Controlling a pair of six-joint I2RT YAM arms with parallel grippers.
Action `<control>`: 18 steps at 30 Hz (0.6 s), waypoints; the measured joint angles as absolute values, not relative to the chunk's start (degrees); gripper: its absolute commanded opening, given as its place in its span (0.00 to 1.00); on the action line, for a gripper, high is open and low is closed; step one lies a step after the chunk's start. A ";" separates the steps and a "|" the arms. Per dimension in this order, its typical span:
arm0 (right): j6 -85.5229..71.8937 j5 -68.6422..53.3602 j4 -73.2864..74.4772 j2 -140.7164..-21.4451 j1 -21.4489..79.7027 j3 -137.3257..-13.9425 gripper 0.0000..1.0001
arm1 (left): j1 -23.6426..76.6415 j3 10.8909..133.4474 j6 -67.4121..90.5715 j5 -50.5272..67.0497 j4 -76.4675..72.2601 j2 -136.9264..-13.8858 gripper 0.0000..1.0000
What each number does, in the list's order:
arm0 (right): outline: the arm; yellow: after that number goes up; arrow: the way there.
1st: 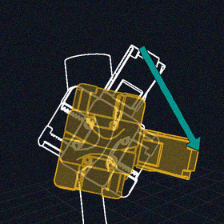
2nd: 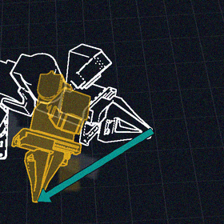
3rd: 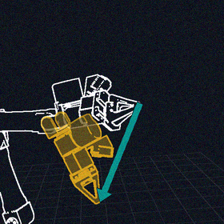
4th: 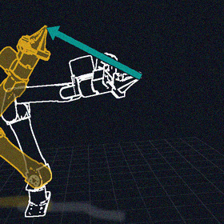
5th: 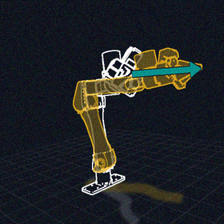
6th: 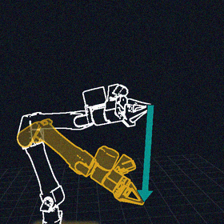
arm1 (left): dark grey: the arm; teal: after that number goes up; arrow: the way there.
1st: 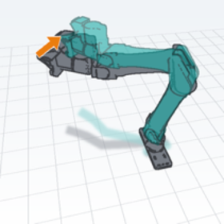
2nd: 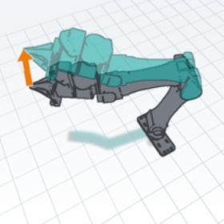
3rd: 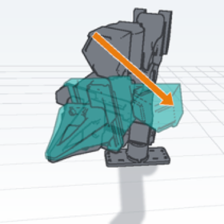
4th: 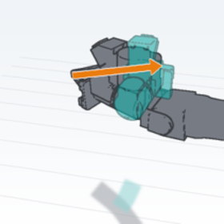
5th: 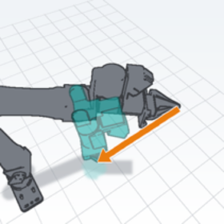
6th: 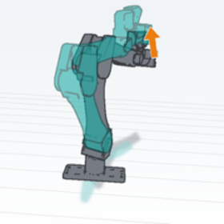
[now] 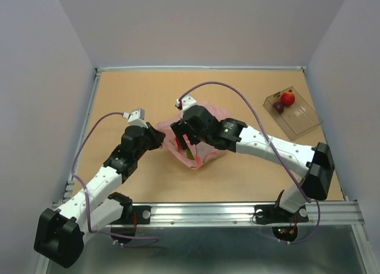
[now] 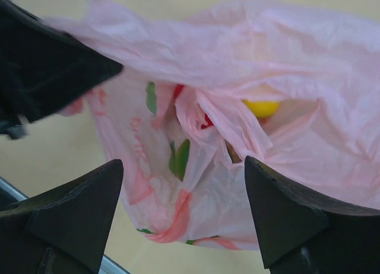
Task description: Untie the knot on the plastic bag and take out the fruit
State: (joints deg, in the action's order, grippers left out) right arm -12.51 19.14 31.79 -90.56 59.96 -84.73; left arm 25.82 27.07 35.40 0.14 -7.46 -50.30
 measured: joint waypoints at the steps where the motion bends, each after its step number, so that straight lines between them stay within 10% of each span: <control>1: -13.76 19.73 32.34 -91.15 59.94 -83.31 0.90 | 25.82 27.07 35.40 0.14 -7.46 -50.30 0.00; 15: -19.53 30.59 35.42 -102.91 59.61 -78.81 0.94 | 25.82 27.07 34.30 -1.15 -6.50 -50.30 0.00; 18: -20.03 32.47 34.85 -105.43 59.61 -78.98 0.73 | 25.85 27.07 34.33 -1.83 -6.07 -50.28 0.00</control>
